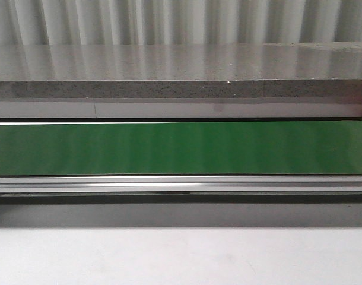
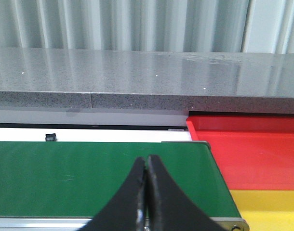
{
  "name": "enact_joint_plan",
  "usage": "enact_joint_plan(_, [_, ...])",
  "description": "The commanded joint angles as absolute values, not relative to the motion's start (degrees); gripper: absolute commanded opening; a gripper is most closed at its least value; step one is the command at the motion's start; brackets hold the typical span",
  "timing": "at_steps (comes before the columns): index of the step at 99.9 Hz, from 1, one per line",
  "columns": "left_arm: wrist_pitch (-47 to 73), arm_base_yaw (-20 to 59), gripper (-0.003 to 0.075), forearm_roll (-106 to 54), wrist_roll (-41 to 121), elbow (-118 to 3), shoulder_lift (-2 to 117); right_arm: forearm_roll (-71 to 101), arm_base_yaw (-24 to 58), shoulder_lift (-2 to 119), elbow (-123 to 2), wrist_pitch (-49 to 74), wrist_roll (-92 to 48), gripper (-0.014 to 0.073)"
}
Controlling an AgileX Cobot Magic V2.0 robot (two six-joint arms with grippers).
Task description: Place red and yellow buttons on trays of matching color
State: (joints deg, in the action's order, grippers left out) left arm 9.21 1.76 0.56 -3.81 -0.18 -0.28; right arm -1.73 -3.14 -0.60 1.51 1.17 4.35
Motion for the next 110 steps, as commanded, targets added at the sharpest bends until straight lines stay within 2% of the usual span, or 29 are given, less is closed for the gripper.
enact_joint_plan(1, [4.8,1.65,-0.002,0.63,-4.19,2.52,-1.92,-2.16,-3.42,-1.23,1.63,-3.19,4.27,-0.0066])
enact_joint_plan(71, [4.67,1.65,-0.002,0.41,-4.19,2.15,-1.92,-2.16,-3.42,-1.23,1.63,-3.19,4.27,-0.0066])
enact_joint_plan(91, [5.77,1.65,-0.002,1.25,-4.19,-4.77,-0.57,-2.16,-3.42,-1.23,1.63,-3.19,4.27,-0.0066])
enact_joint_plan(110, [10.62,1.65,-0.002,1.25,-4.19,-13.71,6.97,-2.16,-3.42,-1.23,1.63,-3.19,4.27,-0.0066])
